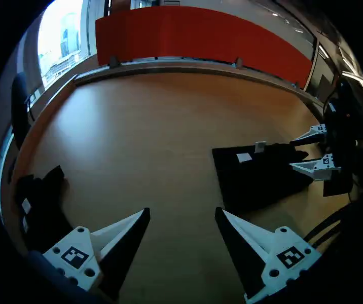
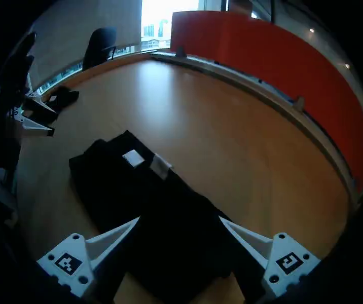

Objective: Fold towel

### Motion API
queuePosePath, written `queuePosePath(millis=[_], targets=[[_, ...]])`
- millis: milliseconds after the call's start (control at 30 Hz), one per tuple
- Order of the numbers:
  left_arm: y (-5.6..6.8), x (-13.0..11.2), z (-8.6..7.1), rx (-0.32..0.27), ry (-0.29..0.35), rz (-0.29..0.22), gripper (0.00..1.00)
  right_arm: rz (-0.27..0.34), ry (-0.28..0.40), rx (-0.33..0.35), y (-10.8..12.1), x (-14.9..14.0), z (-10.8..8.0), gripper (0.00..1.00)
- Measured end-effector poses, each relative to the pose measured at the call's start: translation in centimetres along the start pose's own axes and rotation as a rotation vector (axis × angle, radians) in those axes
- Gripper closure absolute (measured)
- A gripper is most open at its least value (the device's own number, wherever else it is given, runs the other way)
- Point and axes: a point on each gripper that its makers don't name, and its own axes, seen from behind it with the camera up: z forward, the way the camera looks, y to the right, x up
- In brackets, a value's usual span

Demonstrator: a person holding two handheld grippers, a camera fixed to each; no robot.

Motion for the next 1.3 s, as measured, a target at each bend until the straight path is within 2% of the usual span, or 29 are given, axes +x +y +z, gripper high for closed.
queuePosePath(millis=[200, 400, 1000, 1300], targets=[[-1.1, -1.3, -0.9, 0.022, -0.006, -0.025, 0.05, -0.019, -0.001, 0.019, -1.3, 0.5, 0.8, 0.0], [-1.7, -2.1, -1.4, 0.032, -0.01, -0.039, 0.05, -0.034, -0.005, 0.028, -1.9, 0.8, 1.3, 0.0], [-1.6, -2.3, -1.6, 0.032, -0.004, -0.04, 0.05, -0.042, -0.019, 0.021, -1.4, 0.5, 2.4, 0.0], [-1.7, -2.6, -1.7, 0.034, -0.006, -0.047, 0.05, -0.045, -0.017, 0.013, -0.7, 1.3, 2.7, 0.0]])
